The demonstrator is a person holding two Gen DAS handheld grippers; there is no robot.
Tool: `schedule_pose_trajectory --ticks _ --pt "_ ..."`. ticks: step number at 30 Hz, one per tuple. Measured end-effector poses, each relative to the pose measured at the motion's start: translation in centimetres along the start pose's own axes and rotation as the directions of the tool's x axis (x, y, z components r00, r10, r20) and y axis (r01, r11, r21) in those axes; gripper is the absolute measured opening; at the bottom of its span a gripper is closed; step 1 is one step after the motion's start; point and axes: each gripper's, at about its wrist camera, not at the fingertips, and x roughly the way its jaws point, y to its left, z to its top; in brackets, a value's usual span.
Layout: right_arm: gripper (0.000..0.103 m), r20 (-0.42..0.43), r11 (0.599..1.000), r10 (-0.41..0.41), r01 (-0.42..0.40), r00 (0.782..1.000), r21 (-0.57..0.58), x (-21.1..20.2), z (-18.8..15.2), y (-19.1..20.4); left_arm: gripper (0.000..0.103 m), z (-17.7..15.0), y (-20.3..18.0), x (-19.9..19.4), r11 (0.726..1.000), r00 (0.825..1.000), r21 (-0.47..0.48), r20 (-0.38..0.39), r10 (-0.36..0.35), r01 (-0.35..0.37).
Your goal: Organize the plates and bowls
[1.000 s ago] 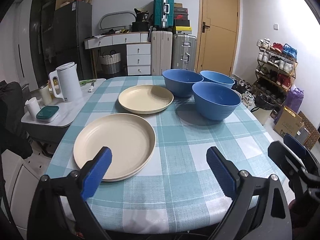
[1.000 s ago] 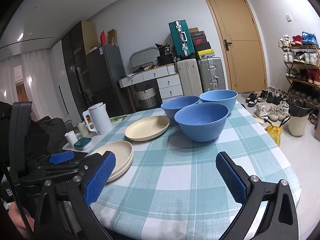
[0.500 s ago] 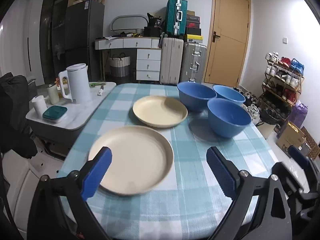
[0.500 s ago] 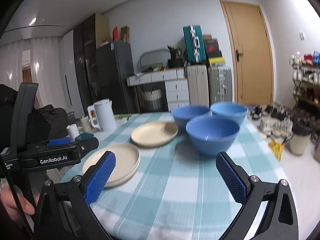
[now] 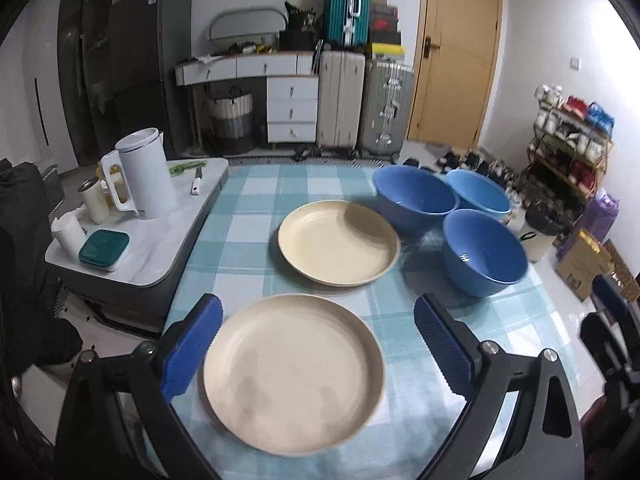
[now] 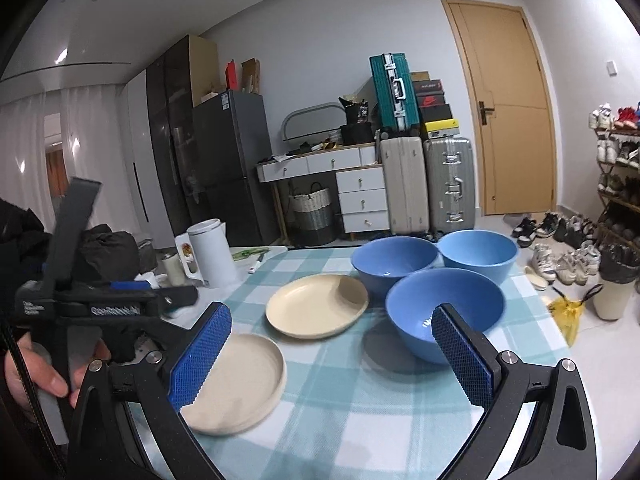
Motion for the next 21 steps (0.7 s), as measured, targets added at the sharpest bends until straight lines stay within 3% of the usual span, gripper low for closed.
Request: schedule_pose_trajectory --ticks 2,4,7,11,18,21 --pt "0.102 -0.011 1.000 0.026 -0.026 1.000 0.011 1.5 0.9 0.1 0.098 1.0 0.6 2.0 1.000 0.997 -0.009 -0.072 0.002 -0.003" --pt "0.102 -0.026 0.999 0.049 -0.048 0.998 0.022 2.9 1.5 0.1 0.098 2.1 1.5 4.0 0.997 0.986 -0.063 -0.160 -0.043 0.033" --pt "0.102 -0.059 0.997 0.069 -0.067 0.996 0.040 5.6 2.8 0.2 0.098 3.4 2.1 5.6 0.996 0.986 -0.084 -0.160 -0.055 0.042" --pt "0.102 -0.123 0.992 0.109 -0.100 0.986 0.083 9.4 4.5 0.2 0.098 5.0 2.9 9.0 0.997 0.974 -0.081 -0.225 -0.033 0.015" --pt "0.102 -0.143 0.985 0.142 -0.125 0.980 0.120 14.8 7.1 0.4 0.098 7.2 5.5 16.5 0.993 0.925 -0.122 -0.379 -0.040 -0.007" --pt "0.102 -0.200 0.983 0.143 -0.116 0.969 0.139 17.6 7.0 0.6 0.098 7.7 6.4 20.0 0.989 0.889 -0.146 -0.453 -0.066 -0.001"
